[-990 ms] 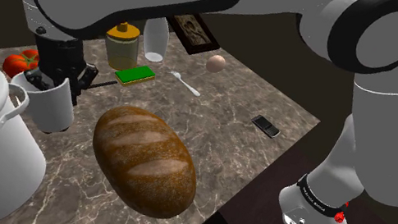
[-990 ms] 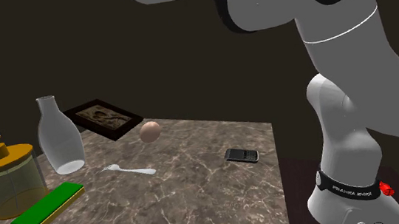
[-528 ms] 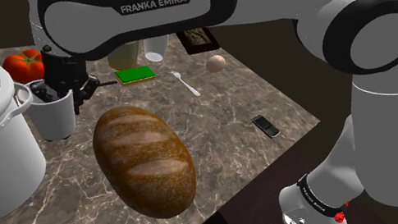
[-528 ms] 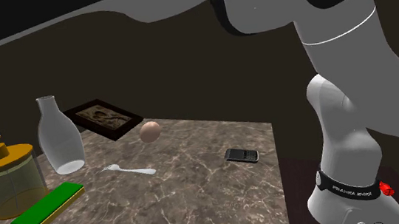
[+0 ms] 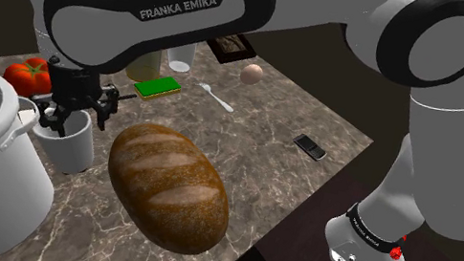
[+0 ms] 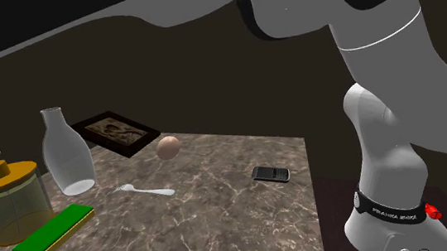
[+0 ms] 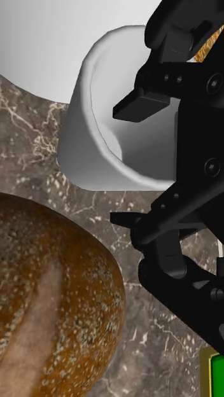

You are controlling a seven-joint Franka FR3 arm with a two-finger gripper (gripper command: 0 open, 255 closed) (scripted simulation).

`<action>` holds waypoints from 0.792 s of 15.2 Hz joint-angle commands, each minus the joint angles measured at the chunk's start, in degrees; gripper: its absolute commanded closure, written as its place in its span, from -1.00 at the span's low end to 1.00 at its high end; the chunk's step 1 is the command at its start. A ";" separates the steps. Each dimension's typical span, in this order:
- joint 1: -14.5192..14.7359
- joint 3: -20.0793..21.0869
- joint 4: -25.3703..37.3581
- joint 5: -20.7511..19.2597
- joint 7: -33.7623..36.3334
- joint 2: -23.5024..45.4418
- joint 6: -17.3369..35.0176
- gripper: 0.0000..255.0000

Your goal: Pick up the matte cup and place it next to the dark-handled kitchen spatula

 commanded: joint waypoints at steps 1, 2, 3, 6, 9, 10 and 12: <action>0.04 0.05 -0.07 0.02 -0.02 0.03 0.02 -1.00; 0.03 0.05 -0.04 0.02 -0.03 0.05 0.01 -1.00; 0.04 0.05 -0.03 0.02 -0.03 0.05 0.00 -1.00; -0.07 0.21 1.93 0.30 -0.16 -1.14 -3.12 -1.00; -0.18 0.33 3.92 0.52 -0.31 -2.06 -6.01 -1.00; -0.18 0.33 3.90 0.53 -0.31 -2.07 -6.00 -1.00; -0.17 0.33 3.92 0.53 -0.31 -2.06 -6.01 -1.00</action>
